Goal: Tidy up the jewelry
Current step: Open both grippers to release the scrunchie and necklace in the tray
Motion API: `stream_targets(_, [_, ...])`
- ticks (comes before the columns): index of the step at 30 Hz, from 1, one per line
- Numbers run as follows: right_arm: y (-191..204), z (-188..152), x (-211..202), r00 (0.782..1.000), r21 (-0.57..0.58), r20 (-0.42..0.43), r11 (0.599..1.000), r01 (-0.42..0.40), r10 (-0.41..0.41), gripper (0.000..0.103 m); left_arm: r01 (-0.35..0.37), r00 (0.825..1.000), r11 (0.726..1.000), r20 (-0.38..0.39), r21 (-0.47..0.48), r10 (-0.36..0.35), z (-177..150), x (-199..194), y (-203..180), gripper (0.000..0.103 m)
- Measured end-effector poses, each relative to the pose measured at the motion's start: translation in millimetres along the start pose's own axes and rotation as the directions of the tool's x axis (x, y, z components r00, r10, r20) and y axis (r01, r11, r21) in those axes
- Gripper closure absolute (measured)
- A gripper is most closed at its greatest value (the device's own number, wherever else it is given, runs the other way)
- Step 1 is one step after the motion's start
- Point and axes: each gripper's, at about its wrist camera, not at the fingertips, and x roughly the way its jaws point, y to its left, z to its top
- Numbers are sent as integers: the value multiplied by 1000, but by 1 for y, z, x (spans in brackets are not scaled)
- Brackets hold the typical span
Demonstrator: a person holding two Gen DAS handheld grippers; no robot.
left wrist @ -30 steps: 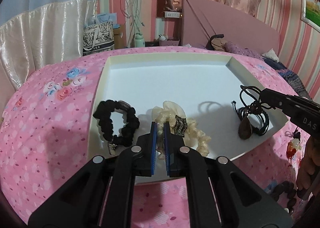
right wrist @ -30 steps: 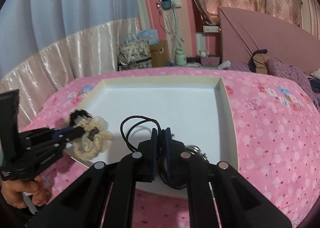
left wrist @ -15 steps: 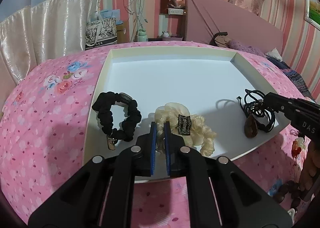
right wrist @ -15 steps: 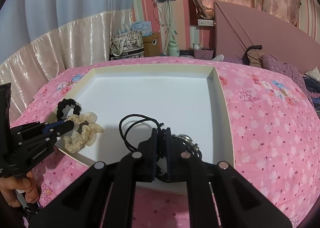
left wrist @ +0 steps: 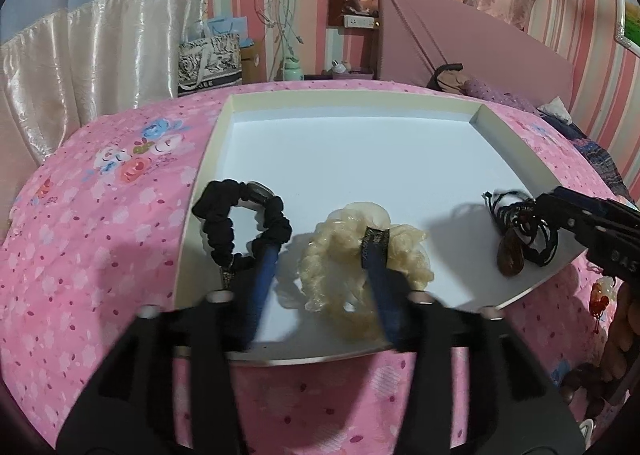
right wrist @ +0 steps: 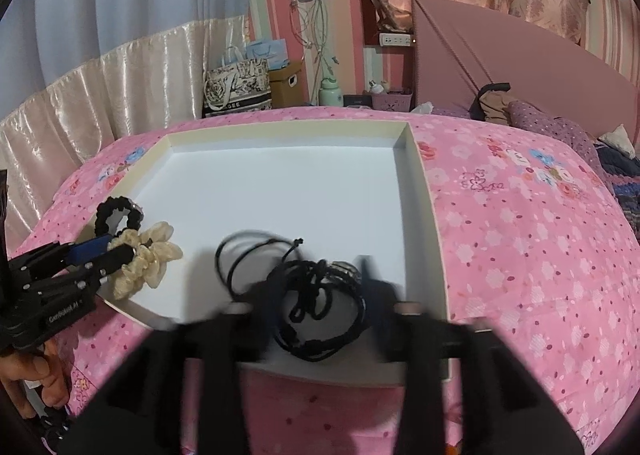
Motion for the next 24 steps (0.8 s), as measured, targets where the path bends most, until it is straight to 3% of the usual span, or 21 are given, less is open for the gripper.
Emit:
stream_targets(3, [0, 3, -8, 1000, 1, 18, 1000, 0, 0, 55, -5, 1000, 1000, 6, -3, 5, -1, -1, 1, 44])
stream_targets(5, [-1, 4, -11, 1000, 6, 24, 1000, -3, 2, 47, -10, 1000, 1000, 8, -9, 10, -2, -2, 3, 32])
stream_targets(7, [-4, 5, -13, 1000, 14, 29, 1000, 2, -2, 44, -8, 1000, 1000, 13, -15, 8, -2, -3, 5, 27])
stream_targets(11, [-12, 6, -19, 999, 37, 41, 999, 10, -11, 43, -14, 1000, 1000, 22, -20, 15, -3, -5, 6, 18])
stream_targets(19, [-18, 10, -30, 997, 48, 70, 999, 15, -18, 41, -24, 999, 1000, 40, -6, 25, 1, -12, 4, 13])
stream_targets(22, [-17, 14, -38, 996, 38, 90, 999, 7, -10, 30, -15, 998, 1000, 63, -20, 16, 8, -24, 4, 10])
stream_targets(24, [-16, 15, -43, 995, 36, 99, 999, 0, -3, 30, -6, 997, 999, 77, -35, 9, 12, -31, 6, 10])
